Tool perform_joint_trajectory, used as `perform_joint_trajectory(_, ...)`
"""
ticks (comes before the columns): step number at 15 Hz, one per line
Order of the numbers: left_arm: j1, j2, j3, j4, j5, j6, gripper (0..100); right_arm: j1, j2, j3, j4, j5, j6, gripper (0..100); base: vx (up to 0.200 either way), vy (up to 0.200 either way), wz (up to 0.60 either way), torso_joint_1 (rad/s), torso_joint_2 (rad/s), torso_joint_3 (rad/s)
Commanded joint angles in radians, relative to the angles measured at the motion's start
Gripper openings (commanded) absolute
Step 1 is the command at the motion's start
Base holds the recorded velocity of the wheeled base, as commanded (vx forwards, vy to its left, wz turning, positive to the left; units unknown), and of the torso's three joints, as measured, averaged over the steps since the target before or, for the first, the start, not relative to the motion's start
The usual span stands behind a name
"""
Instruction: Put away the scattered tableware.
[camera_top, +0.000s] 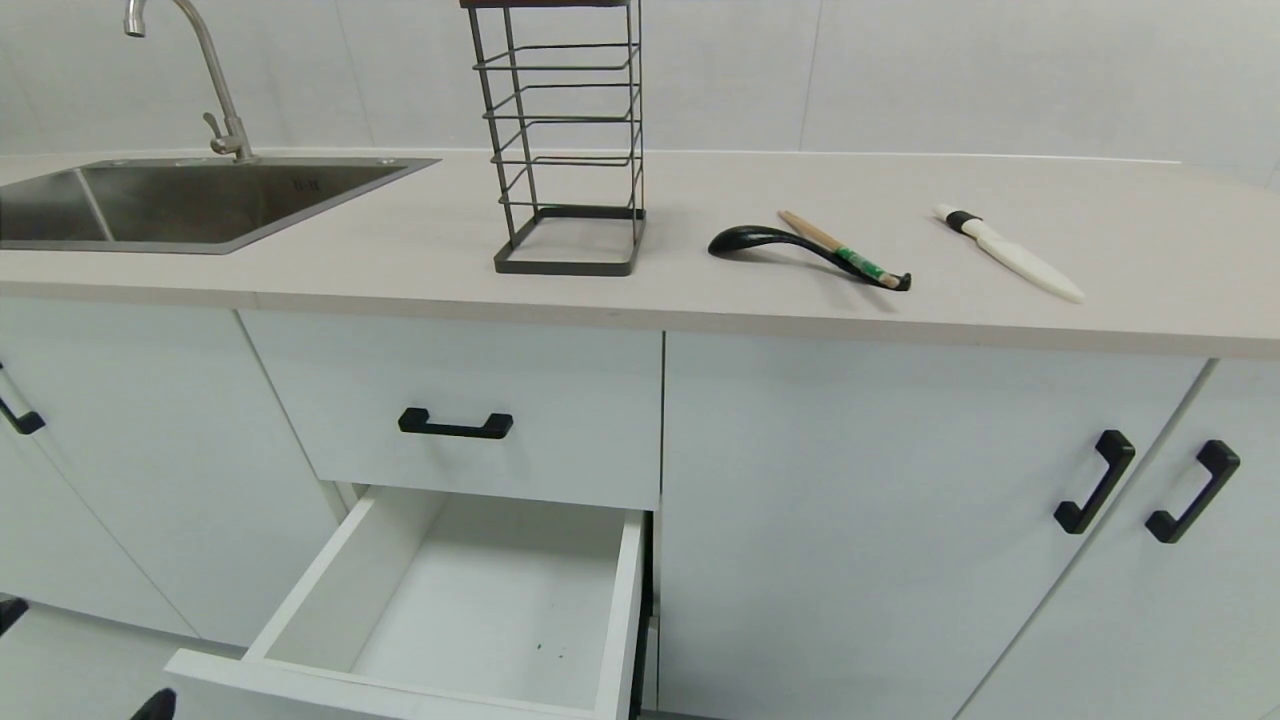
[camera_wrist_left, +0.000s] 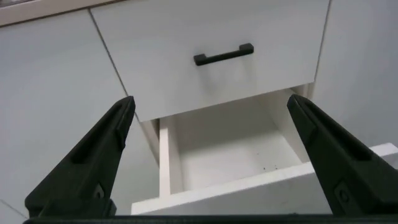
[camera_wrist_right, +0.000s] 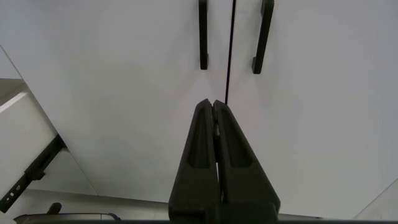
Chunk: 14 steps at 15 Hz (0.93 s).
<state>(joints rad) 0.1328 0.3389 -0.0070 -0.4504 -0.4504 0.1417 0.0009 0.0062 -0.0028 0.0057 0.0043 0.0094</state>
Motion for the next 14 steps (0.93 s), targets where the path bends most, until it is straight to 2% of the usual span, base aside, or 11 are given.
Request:
perform_joint_trajectory(1,-0.133,-0.189,0.004,0.068,-0.011,-0.004,100,0.001,0.001,0.000,0.000,0.000,0.000,0,0.000,0.000,0.00,0.000,0.00,0.000)
perform_joint_trajectory(3,-0.124,-0.282,0.004,0.128,-0.010,-0.005,100,0.001,0.001,0.000,0.000,0.000,0.000,0,0.000,0.000,0.00,0.000,0.00,0.000)
perform_joint_trajectory(4,-0.125,-0.322,0.004,0.188,-0.005,-0.004,100,0.001,0.001,0.001,0.000,0.000,0.000,0,0.000,0.000,0.00,0.000,0.00,0.000)
perform_joint_trajectory(5,-0.131,-0.339,0.005,0.282,0.064,-0.005,100,0.001,0.001,0.001,0.000,0.000,0.000,0,0.000,0.000,0.00,0.000,0.00,0.000)
perform_joint_trajectory(6,-0.131,-0.339,0.005,0.371,0.191,0.006,100,0.001,0.001,0.000,0.000,0.000,0.000,0,0.000,0.000,0.00,0.000,0.00,0.000)
perform_joint_trajectory(7,-0.131,-0.339,0.007,0.417,0.311,-0.008,100,0.001,0.001,0.000,0.000,0.000,0.000,0,0.000,0.000,0.00,0.000,0.00,0.000)
perform_joint_trajectory(8,-0.131,-0.339,0.007,0.437,0.386,-0.059,100,0.001,0.000,0.000,0.000,0.000,0.000,0,0.000,0.000,0.00,0.000,0.00,0.000)
perform_joint_trajectory(9,-0.131,-0.339,0.007,0.443,0.414,-0.106,100,0.001,0.001,0.000,0.000,0.000,0.000,0,0.000,0.000,0.00,0.000,0.00,0.000)
perform_joint_trajectory(14,-0.131,-0.339,0.007,0.447,0.414,-0.123,100,0.001,0.001,0.000,0.000,0.000,0.000,0,0.000,0.000,0.00,0.000,0.00,0.000)
